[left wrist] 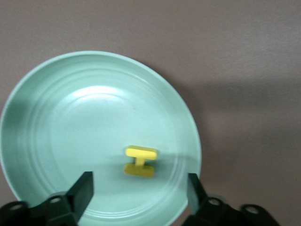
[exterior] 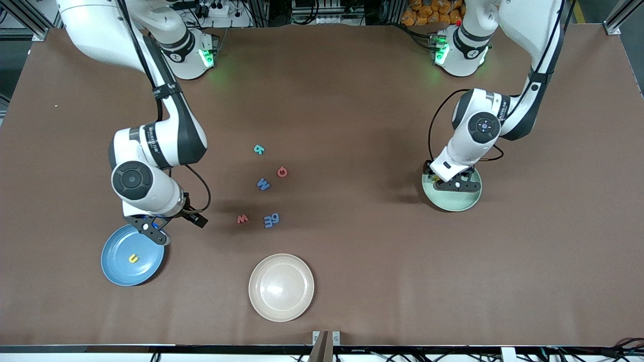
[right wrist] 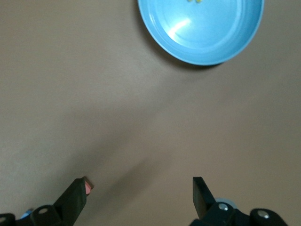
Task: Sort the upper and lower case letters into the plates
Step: 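Release the H onto the green plate with the left gripper, then move the left gripper over the pink Q and lower it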
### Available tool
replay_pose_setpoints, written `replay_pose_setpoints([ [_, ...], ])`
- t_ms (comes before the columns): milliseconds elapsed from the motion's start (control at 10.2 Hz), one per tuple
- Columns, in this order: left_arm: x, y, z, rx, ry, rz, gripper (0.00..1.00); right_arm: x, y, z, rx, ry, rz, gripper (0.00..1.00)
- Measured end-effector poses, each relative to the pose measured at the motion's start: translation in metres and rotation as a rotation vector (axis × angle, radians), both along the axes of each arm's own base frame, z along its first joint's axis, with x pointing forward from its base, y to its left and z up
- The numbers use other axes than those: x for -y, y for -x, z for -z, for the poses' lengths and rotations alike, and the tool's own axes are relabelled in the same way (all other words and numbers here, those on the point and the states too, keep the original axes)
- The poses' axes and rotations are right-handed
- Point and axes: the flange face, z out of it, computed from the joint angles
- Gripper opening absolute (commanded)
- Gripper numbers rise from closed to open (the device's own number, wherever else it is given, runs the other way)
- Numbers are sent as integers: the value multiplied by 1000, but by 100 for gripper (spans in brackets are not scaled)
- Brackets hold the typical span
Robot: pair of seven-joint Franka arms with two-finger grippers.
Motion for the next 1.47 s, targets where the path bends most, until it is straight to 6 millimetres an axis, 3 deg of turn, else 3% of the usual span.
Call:
replay_pose_setpoints([
  [98, 20, 6, -1, 8, 4, -45, 100, 0, 0, 2, 7, 5, 68, 100],
  [293, 79, 16, -9, 33, 34, -160, 100, -2, 0, 8, 18, -14, 173, 100],
  [782, 251, 21, -21, 87, 167, -425, 100, 6, -6, 39, 25, -21, 274, 100],
  [1271, 380, 36, -13, 266, 200, -167, 100, -4, -13, 50, 87, -81, 418, 100],
  [1467, 418, 46, -12, 339, 213, -108, 100, -7, -14, 62, 95, -85, 451, 100],
])
